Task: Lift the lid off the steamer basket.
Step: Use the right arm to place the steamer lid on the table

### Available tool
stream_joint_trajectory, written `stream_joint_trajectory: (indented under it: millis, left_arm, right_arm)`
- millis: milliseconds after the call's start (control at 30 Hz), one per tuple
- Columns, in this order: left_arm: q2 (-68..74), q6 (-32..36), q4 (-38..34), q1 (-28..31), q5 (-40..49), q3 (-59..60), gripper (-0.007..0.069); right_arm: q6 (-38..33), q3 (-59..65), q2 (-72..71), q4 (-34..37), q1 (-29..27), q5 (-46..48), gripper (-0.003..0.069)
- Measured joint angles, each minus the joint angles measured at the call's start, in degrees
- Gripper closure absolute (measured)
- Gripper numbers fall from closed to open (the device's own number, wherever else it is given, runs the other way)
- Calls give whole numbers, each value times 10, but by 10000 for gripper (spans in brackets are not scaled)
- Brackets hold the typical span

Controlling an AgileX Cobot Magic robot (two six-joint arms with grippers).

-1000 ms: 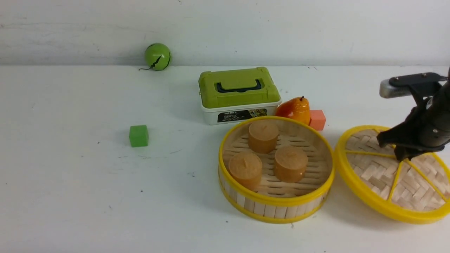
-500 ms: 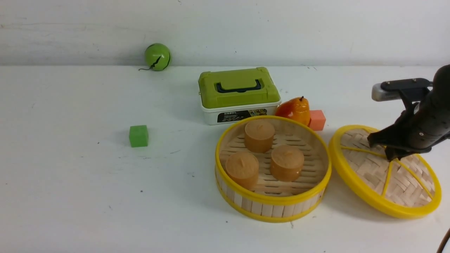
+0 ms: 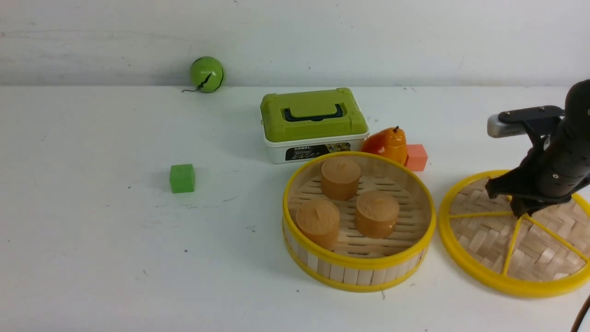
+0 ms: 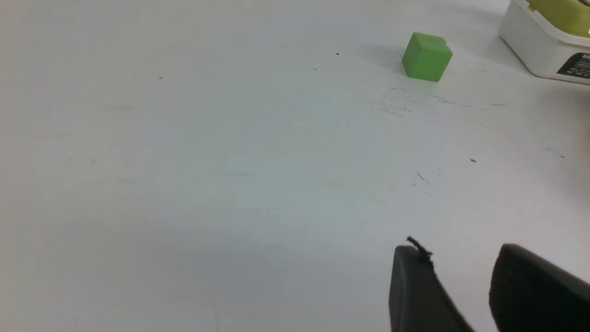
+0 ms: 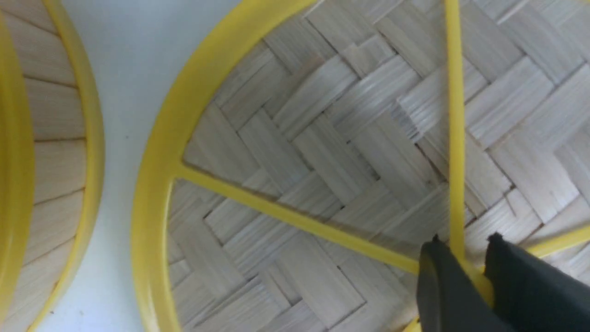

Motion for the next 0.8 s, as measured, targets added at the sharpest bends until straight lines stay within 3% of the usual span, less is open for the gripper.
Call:
stream_joint_trajectory:
  millis: [533, 600, 733, 800]
  left_arm:
    - [0, 0, 0, 0, 0, 0, 385]
    - [0, 0, 0, 0, 0, 0, 385]
    - [0, 0, 0, 0, 0, 0, 385]
    - [0, 0, 0, 0, 0, 0, 385]
  right_arm:
    - [14, -5, 31, 44, 0, -12, 547]
    - [14, -5, 31, 45, 0, -12, 509]
    - [13, -5, 12, 52, 1, 14, 337]
    - [6, -6, -18, 53, 1, 27, 297]
